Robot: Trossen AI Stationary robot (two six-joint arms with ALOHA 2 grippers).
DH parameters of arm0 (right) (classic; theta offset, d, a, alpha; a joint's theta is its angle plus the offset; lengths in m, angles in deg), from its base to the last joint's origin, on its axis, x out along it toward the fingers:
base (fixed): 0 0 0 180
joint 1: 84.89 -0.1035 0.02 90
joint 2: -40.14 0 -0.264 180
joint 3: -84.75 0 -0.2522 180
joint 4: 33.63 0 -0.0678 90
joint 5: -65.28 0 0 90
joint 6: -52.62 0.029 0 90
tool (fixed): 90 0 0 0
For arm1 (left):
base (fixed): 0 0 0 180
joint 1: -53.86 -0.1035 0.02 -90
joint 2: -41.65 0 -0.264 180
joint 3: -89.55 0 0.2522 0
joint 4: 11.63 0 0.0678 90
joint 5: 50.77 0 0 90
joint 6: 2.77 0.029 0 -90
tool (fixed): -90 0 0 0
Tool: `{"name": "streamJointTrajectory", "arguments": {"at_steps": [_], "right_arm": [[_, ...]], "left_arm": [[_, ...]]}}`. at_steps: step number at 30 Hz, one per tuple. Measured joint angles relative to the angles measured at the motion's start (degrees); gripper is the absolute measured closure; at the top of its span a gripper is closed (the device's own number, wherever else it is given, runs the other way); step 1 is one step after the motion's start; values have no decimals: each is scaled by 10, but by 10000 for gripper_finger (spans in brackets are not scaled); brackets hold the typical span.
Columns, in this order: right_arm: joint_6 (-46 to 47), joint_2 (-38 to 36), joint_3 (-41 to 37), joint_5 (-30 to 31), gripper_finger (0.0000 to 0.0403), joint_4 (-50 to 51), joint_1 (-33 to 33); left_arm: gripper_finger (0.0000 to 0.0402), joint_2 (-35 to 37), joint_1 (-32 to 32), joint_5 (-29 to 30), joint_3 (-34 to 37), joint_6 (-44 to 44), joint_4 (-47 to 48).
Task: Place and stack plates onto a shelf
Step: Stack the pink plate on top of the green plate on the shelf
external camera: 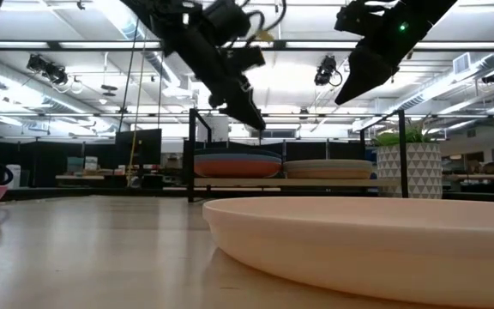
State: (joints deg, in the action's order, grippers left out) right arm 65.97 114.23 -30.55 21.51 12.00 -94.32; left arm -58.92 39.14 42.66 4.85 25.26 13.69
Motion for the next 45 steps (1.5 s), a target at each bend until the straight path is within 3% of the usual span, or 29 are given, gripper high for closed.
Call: {"name": "streamJointTrajectory", "arguments": {"at_steps": [7, 12, 16, 22, 33, 38, 41, 45], "right_arm": [[2, 0, 0, -8, 335, 10, -6], [2, 0, -1, -9, 335, 8, -13], [-5, 0, -1, -9, 335, 2, -13], [-46, 0, -1, -9, 335, -13, -12], [-142, 0, -1, -8, 335, -102, 27], [-208, 0, -1, -23, 335, -182, 61], [-240, 0, -1, -57, 335, -223, 81], [-268, 0, -1, -105, 335, -265, 107]], "left_arm": [[230, 47, 77, -86, 0, -74, 191], [230, 58, 159, -154, 1, -223, 330], [230, 59, 243, -176, 1, -336, 377], [230, 59, 370, -123, 1, -488, 398], [230, 47, 530, 36, 1, -920, 402], [230, 10, 573, 38, 1, -1075, 462], [230, -7, 586, 13, 1, -1143, 492], [230, -13, 598, 26, 1, -1219, 499]]}}
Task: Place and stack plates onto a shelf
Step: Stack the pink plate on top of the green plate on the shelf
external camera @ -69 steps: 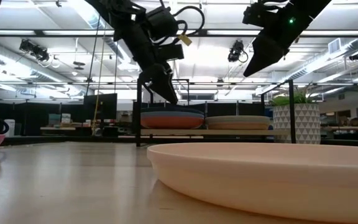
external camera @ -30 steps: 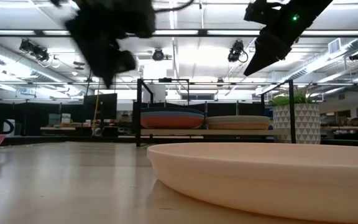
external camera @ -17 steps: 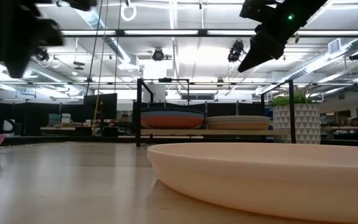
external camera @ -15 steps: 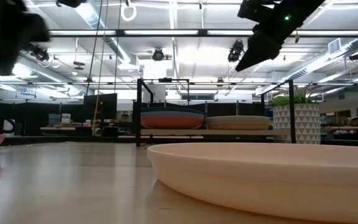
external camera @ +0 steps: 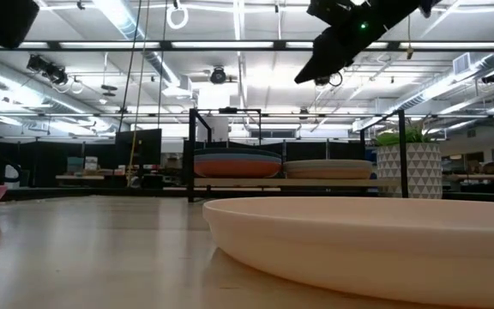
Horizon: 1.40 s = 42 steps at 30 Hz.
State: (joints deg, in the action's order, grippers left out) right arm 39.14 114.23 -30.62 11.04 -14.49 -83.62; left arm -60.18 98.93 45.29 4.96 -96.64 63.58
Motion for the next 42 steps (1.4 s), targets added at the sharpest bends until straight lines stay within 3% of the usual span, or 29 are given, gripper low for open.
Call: {"name": "streamJointTrajectory", "arguments": {"at_steps": [7, 16, 22, 27, 36, 39, 42], "right_arm": [[-14, 3, 0, -62, 335, -28, 37], [-43, 37, 1, -79, 335, -69, 56], [-47, 47, 0, -89, 335, -72, 56], [-47, 47, 0, -89, 335, -66, 56], [-26, 47, 0, -92, 335, -21, 40], [-51, 47, 0, -158, 335, -3, 32], [-113, 47, 0, -289, 335, 20, 26]], "left_arm": [[230, -29, 10, 0, 0, -77, -12], [232, -68, 7, -27, 0, -65, -29], [291, -70, 4, -28, 0, -28, -26], [383, -70, 4, -31, 0, 35, -22], [387, -44, -7, -29, -47, 172, 9], [387, -41, -9, -7, -83, 294, 16], [387, -41, -14, 29, -115, 429, 32]]}}
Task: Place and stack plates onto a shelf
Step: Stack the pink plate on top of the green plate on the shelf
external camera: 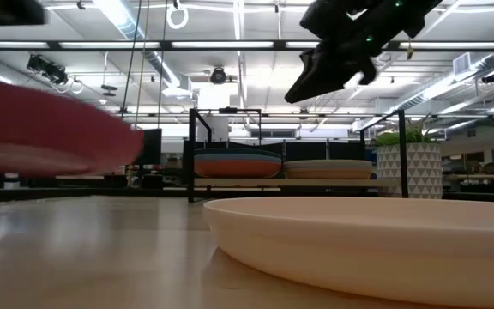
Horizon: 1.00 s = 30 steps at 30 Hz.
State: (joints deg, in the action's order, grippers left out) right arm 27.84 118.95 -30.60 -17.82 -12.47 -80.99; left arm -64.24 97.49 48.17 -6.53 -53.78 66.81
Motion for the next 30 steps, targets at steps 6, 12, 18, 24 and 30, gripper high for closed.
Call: {"name": "streamJointTrajectory", "arguments": {"at_steps": [6, 12, 18, 24, 30], "right_arm": [[-46, 0, 0, -56, 335, 50, -27], [-18, -9, 0, -34, 335, 105, -74], [-3, -9, 0, 53, 335, 105, -144], [126, -27, 0, 192, 335, 170, -202], [258, -41, 0, 208, 335, 216, -246]], "left_arm": [[386, -1, -25, 91, -18, 259, 14], [385, -1, -73, 100, -18, 435, 18], [386, 0, -131, 103, -18, 563, 17], [386, 14, -193, 104, -16, 668, 7], [387, 39, -267, 90, -16, 798, -66]]}}
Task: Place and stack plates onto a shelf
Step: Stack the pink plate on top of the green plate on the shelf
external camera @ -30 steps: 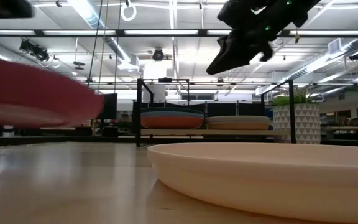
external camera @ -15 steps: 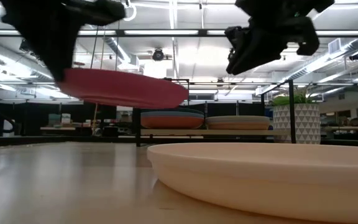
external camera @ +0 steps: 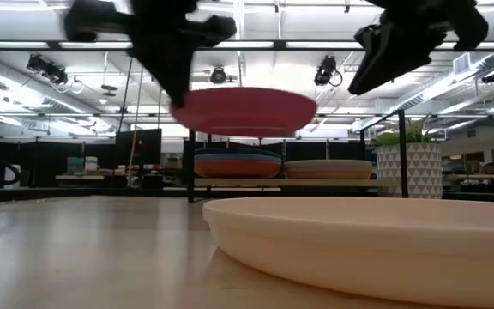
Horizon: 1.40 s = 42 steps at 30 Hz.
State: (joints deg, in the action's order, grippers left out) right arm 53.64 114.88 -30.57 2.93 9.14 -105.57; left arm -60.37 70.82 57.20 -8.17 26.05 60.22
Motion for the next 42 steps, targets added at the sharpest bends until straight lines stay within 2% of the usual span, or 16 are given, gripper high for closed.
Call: {"name": "streamJointTrajectory", "arguments": {"at_steps": [12, 15, 20, 27, 33, 36, 42], "right_arm": [[151, -3, 0, 86, 335, 43, -68], [171, -3, 0, 89, 335, 45, -71], [195, -3, 0, 89, 335, 45, -71], [214, -3, 0, 88, 335, 45, -71], [215, -3, 0, 88, 335, 45, -71], [215, -3, 0, 88, 335, 45, -71], [212, -3, 0, 88, 335, 44, -71]], "left_arm": [[387, 10, -170, -46, 0, 141, -54], [387, 10, -216, -76, 0, 143, -66], [386, 10, -277, -82, 0, 143, -97], [385, 9, -334, -131, 0, 145, -111], [381, 8, -360, -137, 0, 105, -112], [359, 8, -362, -138, 0, 93, -112], [276, 8, -360, -137, 0, 64, -112]]}}
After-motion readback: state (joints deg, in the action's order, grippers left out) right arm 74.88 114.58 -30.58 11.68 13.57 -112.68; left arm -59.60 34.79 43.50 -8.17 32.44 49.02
